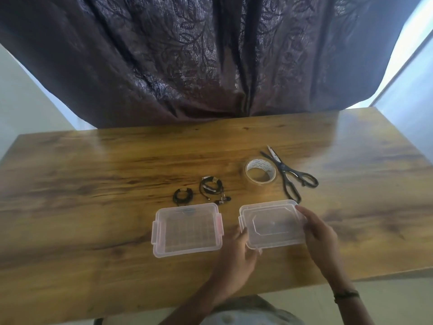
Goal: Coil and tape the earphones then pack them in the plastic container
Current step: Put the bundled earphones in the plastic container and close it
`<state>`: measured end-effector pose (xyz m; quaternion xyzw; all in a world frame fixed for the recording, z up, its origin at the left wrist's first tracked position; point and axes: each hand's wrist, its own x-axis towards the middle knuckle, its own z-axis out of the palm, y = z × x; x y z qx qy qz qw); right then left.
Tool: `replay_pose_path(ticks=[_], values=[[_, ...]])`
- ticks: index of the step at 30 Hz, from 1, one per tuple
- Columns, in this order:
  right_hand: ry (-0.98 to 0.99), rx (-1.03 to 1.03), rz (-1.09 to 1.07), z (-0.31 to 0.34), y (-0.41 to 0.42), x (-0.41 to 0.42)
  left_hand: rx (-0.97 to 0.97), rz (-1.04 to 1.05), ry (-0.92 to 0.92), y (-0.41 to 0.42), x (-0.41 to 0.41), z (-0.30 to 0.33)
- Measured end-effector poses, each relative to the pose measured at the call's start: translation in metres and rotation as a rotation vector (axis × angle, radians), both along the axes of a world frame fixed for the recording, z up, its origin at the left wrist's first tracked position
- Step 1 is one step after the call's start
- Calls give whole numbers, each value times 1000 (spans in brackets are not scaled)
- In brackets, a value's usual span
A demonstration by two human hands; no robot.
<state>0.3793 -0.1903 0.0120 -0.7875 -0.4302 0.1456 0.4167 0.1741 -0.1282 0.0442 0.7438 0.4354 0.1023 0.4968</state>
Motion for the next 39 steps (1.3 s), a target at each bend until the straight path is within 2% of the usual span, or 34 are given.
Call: replay_pose_path(ticks=[6,10,18,23,26,29,33,36,39], values=[[-20,-55,-2,-25,0,3,41,-79,208,5,8,-7],[-29,-53,-32,-27,2,3,19,-115,253,7,10,-13],[-126,-46,-65,-26,6,-2,-18,-129,212,9,8,-13],[-202,96,-60,-1,22,-17,20,-77,17,8,-7,3],[-167,133,23,18,47,-34,59,-20,-111,27,-25,21],[-114,141,183,35,78,-59,62,104,-158,60,-48,40],[-52,116,380,48,124,-95,52,253,-126,114,-83,37],[-60,74,443,41,159,-120,26,388,-111,148,-103,23],[-88,-34,485,29,189,-139,65,418,-13,175,-113,4]])
